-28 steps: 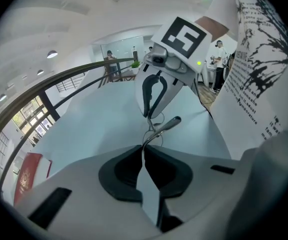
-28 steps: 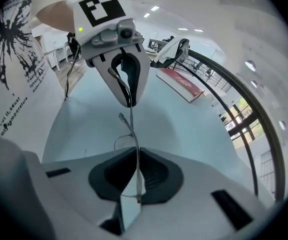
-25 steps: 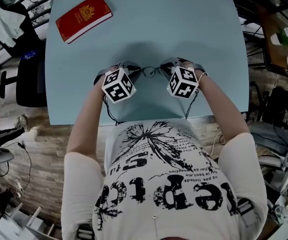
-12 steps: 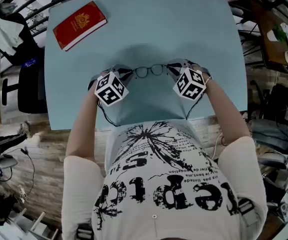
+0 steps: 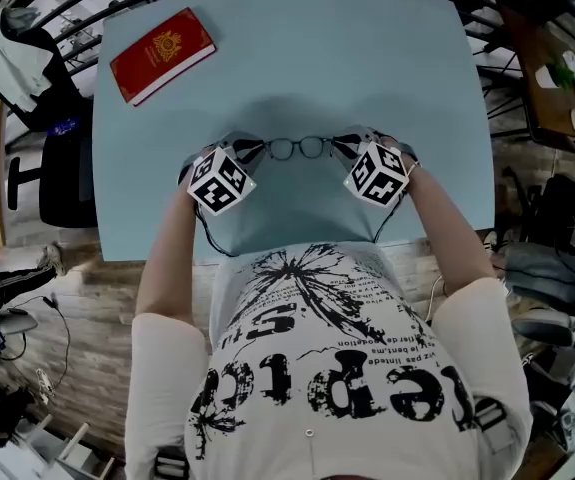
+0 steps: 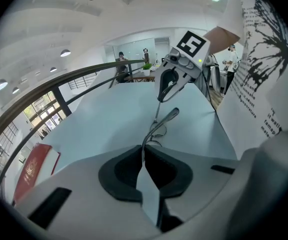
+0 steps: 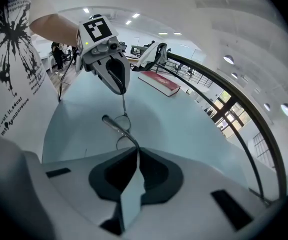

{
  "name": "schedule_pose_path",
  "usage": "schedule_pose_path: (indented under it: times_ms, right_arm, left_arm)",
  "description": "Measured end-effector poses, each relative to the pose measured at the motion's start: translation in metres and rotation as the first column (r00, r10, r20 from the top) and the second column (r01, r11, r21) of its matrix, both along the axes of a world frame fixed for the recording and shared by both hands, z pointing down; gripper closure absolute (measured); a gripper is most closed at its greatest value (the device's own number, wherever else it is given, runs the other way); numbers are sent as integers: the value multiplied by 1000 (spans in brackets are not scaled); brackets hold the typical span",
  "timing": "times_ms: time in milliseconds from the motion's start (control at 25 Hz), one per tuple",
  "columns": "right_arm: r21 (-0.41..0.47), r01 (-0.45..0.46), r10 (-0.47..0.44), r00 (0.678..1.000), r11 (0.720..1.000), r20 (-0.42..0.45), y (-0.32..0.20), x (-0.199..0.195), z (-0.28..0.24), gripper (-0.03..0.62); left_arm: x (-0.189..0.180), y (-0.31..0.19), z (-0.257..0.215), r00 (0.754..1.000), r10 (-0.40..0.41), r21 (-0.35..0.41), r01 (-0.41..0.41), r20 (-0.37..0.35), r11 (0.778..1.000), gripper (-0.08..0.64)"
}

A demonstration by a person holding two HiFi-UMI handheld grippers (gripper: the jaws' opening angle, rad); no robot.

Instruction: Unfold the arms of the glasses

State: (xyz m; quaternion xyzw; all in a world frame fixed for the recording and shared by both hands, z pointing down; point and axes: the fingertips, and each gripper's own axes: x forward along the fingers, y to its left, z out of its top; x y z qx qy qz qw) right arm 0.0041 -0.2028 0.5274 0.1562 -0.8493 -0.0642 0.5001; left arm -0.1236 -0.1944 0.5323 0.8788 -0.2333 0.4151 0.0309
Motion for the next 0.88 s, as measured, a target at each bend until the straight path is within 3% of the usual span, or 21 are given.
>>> schedule_pose_path:
  times_ms: [160,240,320,520,600,720,880]
  right_arm:
    - [-30,-42,44,997,999,58,2,-5,-3,561]
    - [-49,-65,69,994,997,82,3,-4,-3,513]
    - [-50,-94,98,990,994,100,1,-1,-4,474]
    - [-42,-194,198,964,980,178,5,13,-16,472]
    - [-46,-240,244,942,970,230,9,16,-25,485]
    - [-18,-305,297,907,952,298,8,17,-45,553]
    - [35,-374,322,840,927,436,-3,8,-83,580]
  left_arm:
    - [-3,-3,-5,1000,-26,37,26,-4,999,528]
    - [-5,-3,-8,998,-54,36,55,-38,998,520]
    - [-9,-4,-11,992,-93,33,96,-80,995,449]
    - [-23,6,-26,976,-172,64,182,-134,981,440]
    - [-28,11,-39,963,-207,96,226,-171,969,440]
    - [-32,11,-68,937,-251,154,293,-244,944,470]
    - [-33,5,-112,887,-296,213,385,-354,898,512]
